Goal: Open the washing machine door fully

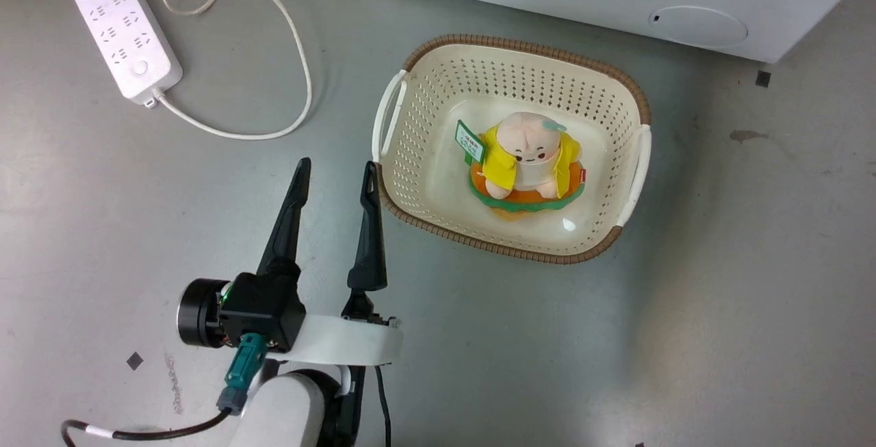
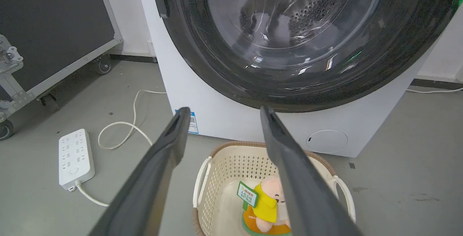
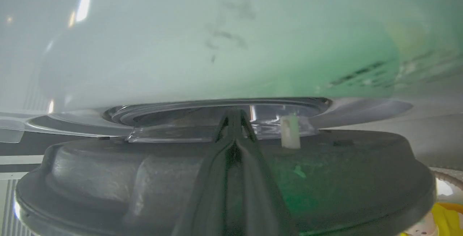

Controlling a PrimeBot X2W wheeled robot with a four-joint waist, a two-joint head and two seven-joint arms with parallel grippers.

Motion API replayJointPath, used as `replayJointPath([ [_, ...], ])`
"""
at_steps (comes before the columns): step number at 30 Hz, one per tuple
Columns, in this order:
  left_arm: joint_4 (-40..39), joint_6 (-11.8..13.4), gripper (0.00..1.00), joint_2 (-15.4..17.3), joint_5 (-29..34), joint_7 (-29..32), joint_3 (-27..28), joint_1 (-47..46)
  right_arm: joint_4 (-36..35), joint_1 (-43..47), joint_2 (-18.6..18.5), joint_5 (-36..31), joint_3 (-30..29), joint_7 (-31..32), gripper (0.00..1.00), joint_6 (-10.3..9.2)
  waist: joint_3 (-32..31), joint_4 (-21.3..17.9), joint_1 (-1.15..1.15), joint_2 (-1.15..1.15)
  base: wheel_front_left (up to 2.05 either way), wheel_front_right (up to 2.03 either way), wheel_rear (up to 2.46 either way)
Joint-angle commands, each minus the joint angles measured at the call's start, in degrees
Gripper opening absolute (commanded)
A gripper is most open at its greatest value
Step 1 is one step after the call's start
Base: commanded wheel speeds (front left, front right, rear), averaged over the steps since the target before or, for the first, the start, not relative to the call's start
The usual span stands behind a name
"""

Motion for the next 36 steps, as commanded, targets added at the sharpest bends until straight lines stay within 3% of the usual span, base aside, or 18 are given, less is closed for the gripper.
replayJointPath([
  [1,-0.1,0.5,1.00,0.1,-0.4,-0.6,-0.3,-0.9,2.1,-1.5,0.7,0.3,-0.6,1.4,0.00,0.06,-0.3,0.1,-0.01,0.00,0.00,0.00,0.00],
  [11,1.6,0.0,1.00,0.1,-0.1,-1.2,-0.4,0.3,5.2,7.3,1.0,0.3,-2.5,5.1,0.00,0.06,-7.4,-1.1,-0.01,0.00,0.00,0.00,0.00],
  [27,3.9,-2.0,1.00,0.1,1.4,-1.2,0.6,5.9,-3.7,27.2,11.9,5.9,0.9,15.1,0.00,0.06,-19.2,-4.1,-0.01,0.00,0.00,0.00,0.00],
  [31,4.6,-2.7,1.00,0.1,1.8,-1.2,0.4,7.1,-3.2,30.1,12.2,11.6,5.2,19.2,0.00,0.06,-21.2,-3.7,-0.01,0.00,0.00,0.00,0.00],
  [36,5.0,-3.5,1.00,0.1,2.0,-1.2,0.2,8.6,-1.7,32.2,12.2,23.7,16.1,21.9,0.00,0.06,-22.7,-3.0,-0.01,0.00,0.00,0.00,0.00],
])
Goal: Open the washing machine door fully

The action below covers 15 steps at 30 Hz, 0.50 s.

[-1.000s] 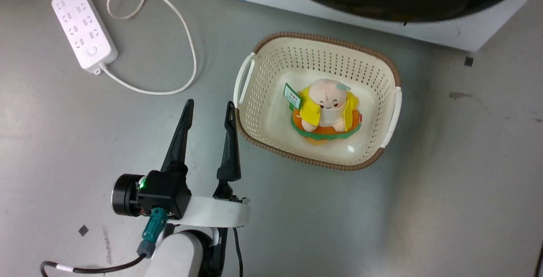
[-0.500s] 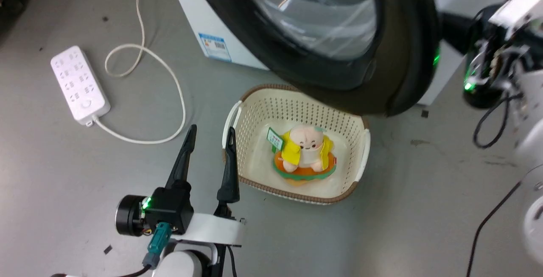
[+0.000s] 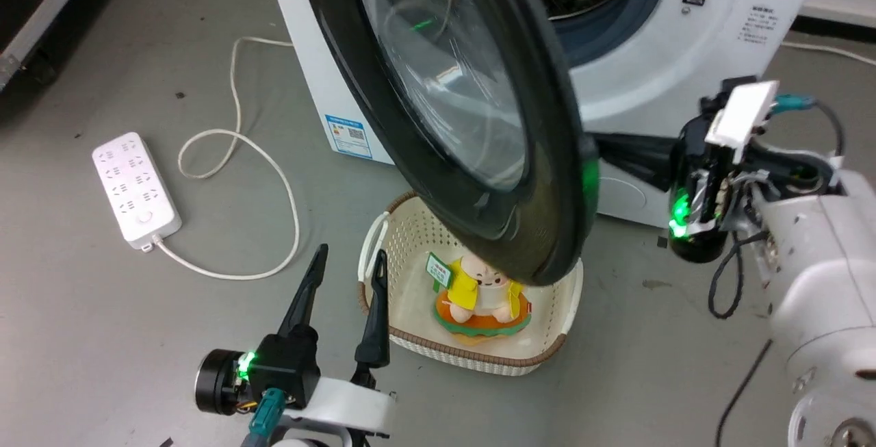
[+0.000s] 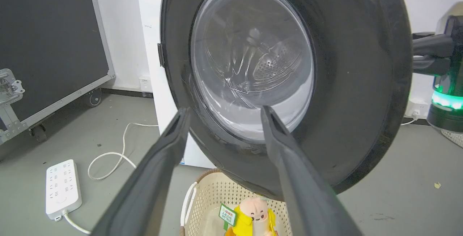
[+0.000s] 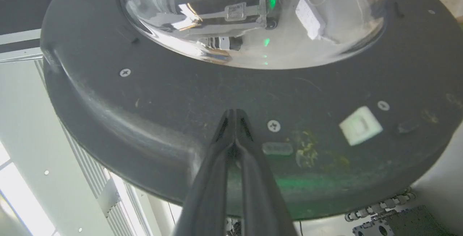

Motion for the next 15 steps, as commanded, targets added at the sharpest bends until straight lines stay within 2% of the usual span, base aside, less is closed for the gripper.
replayJointPath([
  [1,0.2,-0.3,1.00,0.1,0.5,-0.3,0.0,0.7,0.1,1.8,0.5,3.1,2.6,0.6,0.00,0.06,-0.4,0.5,0.01,0.00,0.00,0.00,0.00],
  [8,1.0,-0.6,1.00,0.1,0.0,-0.3,-0.3,2.0,-6.7,9.9,0.5,23.3,23.5,-1.0,0.00,0.06,-1.4,2.0,0.01,0.00,0.00,0.00,0.00],
  [12,1.4,-0.5,1.00,0.1,-0.3,-0.3,-0.3,2.9,-13.2,15.8,0.5,32.8,36.0,-6.6,0.00,0.06,-1.7,2.7,0.01,0.00,0.00,0.00,0.00],
  [15,1.4,-0.5,1.00,0.1,-0.4,-0.3,-0.2,3.3,-16.7,18.4,0.5,37.4,43.2,-11.4,0.00,0.06,-1.7,3.2,0.01,0.00,0.00,0.00,0.00],
])
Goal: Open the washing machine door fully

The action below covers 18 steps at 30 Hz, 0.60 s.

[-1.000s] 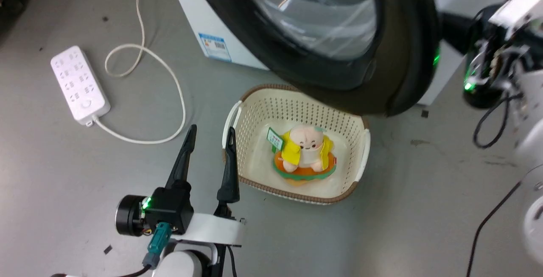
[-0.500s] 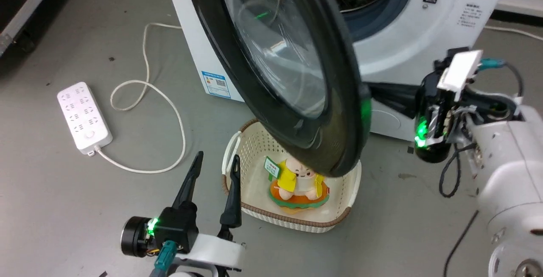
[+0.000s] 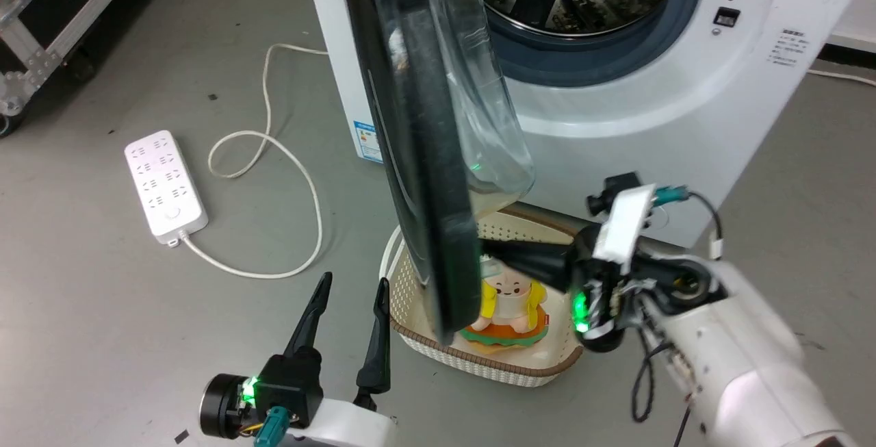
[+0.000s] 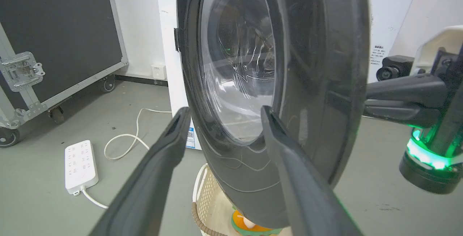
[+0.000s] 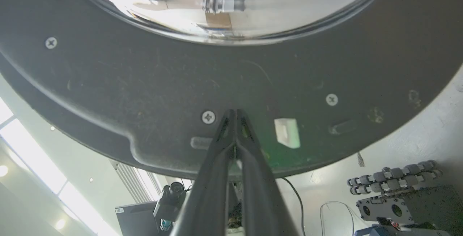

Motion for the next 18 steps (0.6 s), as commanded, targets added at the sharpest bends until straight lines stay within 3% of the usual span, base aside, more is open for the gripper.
replayJointPath([
  [1,0.1,0.0,1.00,0.1,-0.2,-0.3,0.1,0.4,-1.1,1.1,0.2,1.6,2.1,-1.7,0.00,0.06,0.0,0.3,0.01,0.00,0.00,0.00,0.00],
  [9,-0.2,0.3,1.00,0.1,-0.2,-0.3,1.5,0.5,-2.4,0.9,0.1,6.1,8.9,-9.7,0.00,0.06,-0.3,0.0,0.01,0.00,0.00,0.00,0.00],
  [10,-0.3,0.4,1.00,0.1,-0.2,-0.3,1.7,0.5,-2.4,0.7,-0.3,5.9,8.9,-11.2,0.25,0.06,-0.4,-0.3,0.01,0.00,0.00,0.00,0.00],
  [11,-0.3,0.4,1.00,0.1,-0.3,-0.3,1.9,0.5,-2.7,0.6,-0.9,5.7,8.9,-12.5,0.93,0.06,-0.7,-0.6,0.01,0.00,0.00,0.00,0.00],
  [12,-0.4,0.5,1.00,0.1,-0.3,-0.3,2.2,0.5,-3.3,0.5,-1.6,5.1,8.8,-14.2,1.00,0.06,-0.9,-1.1,0.01,0.00,0.00,0.00,0.00],
  [17,-0.6,0.3,1.00,0.1,-0.5,-0.3,3.3,0.5,-11.0,1.5,-7.0,-1.1,8.5,-23.5,1.00,0.06,-2.2,-3.4,0.01,0.00,0.00,0.00,0.00],
  [18,-0.7,0.2,1.00,0.1,-0.6,-0.3,4.1,0.4,-15.5,2.7,-10.3,-6.2,8.5,-30.0,1.00,0.06,-3.0,-4.6,0.01,0.00,0.00,0.00,0.00],
])
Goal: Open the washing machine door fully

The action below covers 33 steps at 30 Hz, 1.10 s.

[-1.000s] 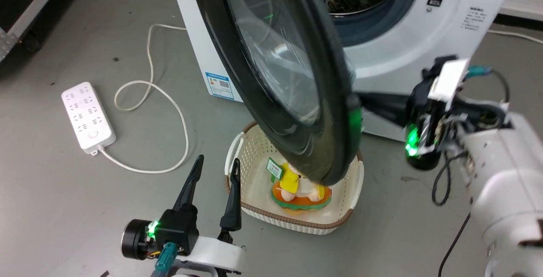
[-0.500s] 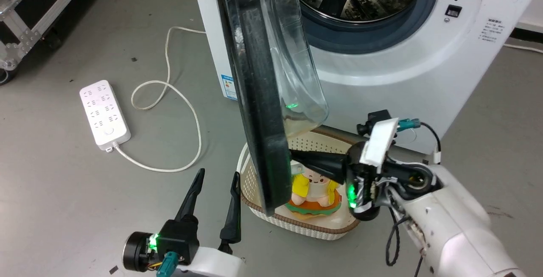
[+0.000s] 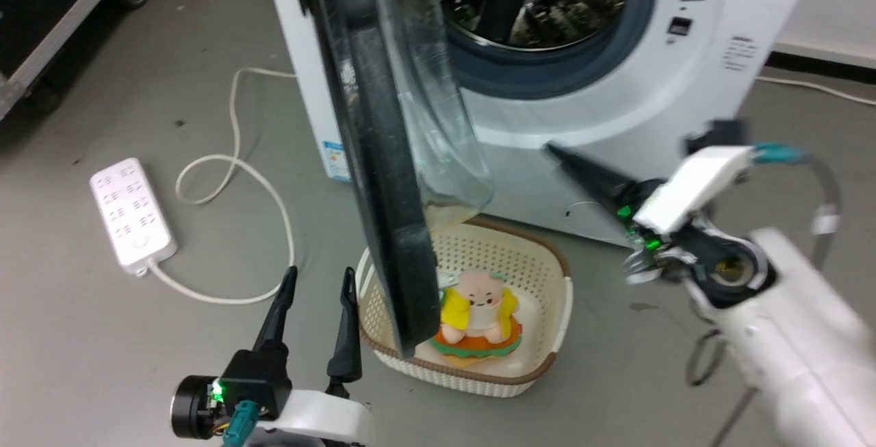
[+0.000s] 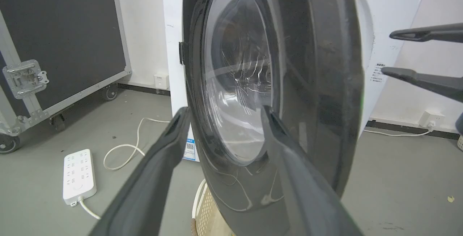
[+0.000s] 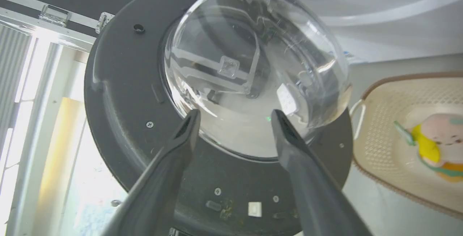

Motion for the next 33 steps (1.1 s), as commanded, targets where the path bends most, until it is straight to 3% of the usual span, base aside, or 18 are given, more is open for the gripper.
replayJointPath([
  [1,-0.1,-0.4,1.00,0.1,-0.3,-0.3,0.7,0.4,-3.4,2.0,-3.0,-4.7,0.3,-5.1,1.00,0.06,-1.5,-1.8,0.00,0.00,0.00,0.00,0.00],
  [4,0.5,-1.1,1.00,0.1,-0.1,-0.3,1.8,0.6,-9.7,4.8,-7.8,-14.8,0.8,-16.7,1.00,0.06,-2.8,-3.8,0.00,0.00,0.00,0.00,0.00],
  [5,0.5,-1.1,1.00,0.1,-0.1,-0.3,1.8,0.6,-9.7,4.8,-7.8,-14.8,0.8,-16.7,1.00,0.06,-2.8,-3.8,0.00,0.00,0.00,0.00,0.00],
  [6,0.6,-1.5,1.00,0.1,0.0,-0.3,2.9,1.0,-11.8,7.1,-10.3,-20.2,0.4,-23.3,1.00,0.06,-3.6,-5.1,0.00,0.00,0.00,0.00,0.00],
  [7,0.6,-1.5,1.00,0.1,0.0,-0.3,2.9,1.0,-11.8,7.1,-10.3,-20.2,0.4,-23.3,1.00,0.06,-3.6,-5.1,0.00,0.00,0.00,0.00,0.00],
  [8,0.7,-2.2,1.00,0.3,-0.2,-0.3,3.9,1.5,-13.0,9.1,-12.9,-27.0,0.3,-29.2,1.00,0.06,-4.3,-6.3,0.00,0.00,0.00,0.00,0.00],
  [9,0.7,-2.2,1.00,0.3,-0.2,-0.3,3.9,1.5,-13.0,9.1,-12.9,-27.0,0.3,-29.2,1.00,0.06,-4.3,-6.3,0.00,0.00,0.00,0.00,0.00],
  [11,1.1,-2.9,1.00,0.8,-0.1,-0.3,5.5,2.7,-13.3,12.5,-14.7,-36.9,-2.5,-34.8,1.00,0.06,-5.1,-8.3,0.00,0.00,0.00,0.00,0.00],
  [12,1.1,-2.9,1.00,0.8,-0.1,-0.3,5.5,2.7,-13.3,12.5,-14.7,-36.9,-2.5,-34.8,1.00,0.06,-5.1,-8.3,0.00,0.00,0.00,0.00,0.00],
  [14,1.4,-3.0,1.00,1.5,0.3,-0.3,6.4,3.5,-14.0,15.2,-14.0,-44.2,-6.8,-36.0,1.00,0.06,-5.5,-9.7,0.00,0.00,0.00,0.00,0.00],
  [18,1.2,-3.5,1.00,1.5,-0.3,-0.3,8.0,5.3,-19.7,23.6,-9.4,-61.1,-16.8,-36.3,1.00,0.06,-5.8,-11.8,0.00,0.00,0.00,0.00,0.00],
  [22,1.2,-4.0,1.00,1.6,-0.3,-0.3,8.4,6.5,-28.0,34.5,-2.1,-76.8,-26.7,-36.3,1.00,0.06,-5.8,-12.6,0.00,0.00,0.00,0.00,0.00],
  [23,1.5,-4.2,1.00,1.5,-0.4,-0.3,8.6,7.1,-33.8,41.5,3.6,-85.7,-30.1,-36.3,1.00,0.06,-5.5,-13.1,0.00,0.00,0.00,0.00,0.00],
  [27,2.5,-4.4,1.00,1.4,-0.6,-0.3,8.3,7.9,-37.9,47.8,7.8,-92.2,-32.1,-36.2,1.00,0.06,-5.2,-13.3,0.00,0.00,0.00,0.00,0.00],
  [33,6.6,-4.8,1.00,1.7,-0.7,-0.3,7.7,7.8,-39.6,52.4,9.4,-95.3,-32.7,-36.3,1.00,0.06,-5.2,-13.4,0.00,0.00,0.00,0.00,0.00],
])
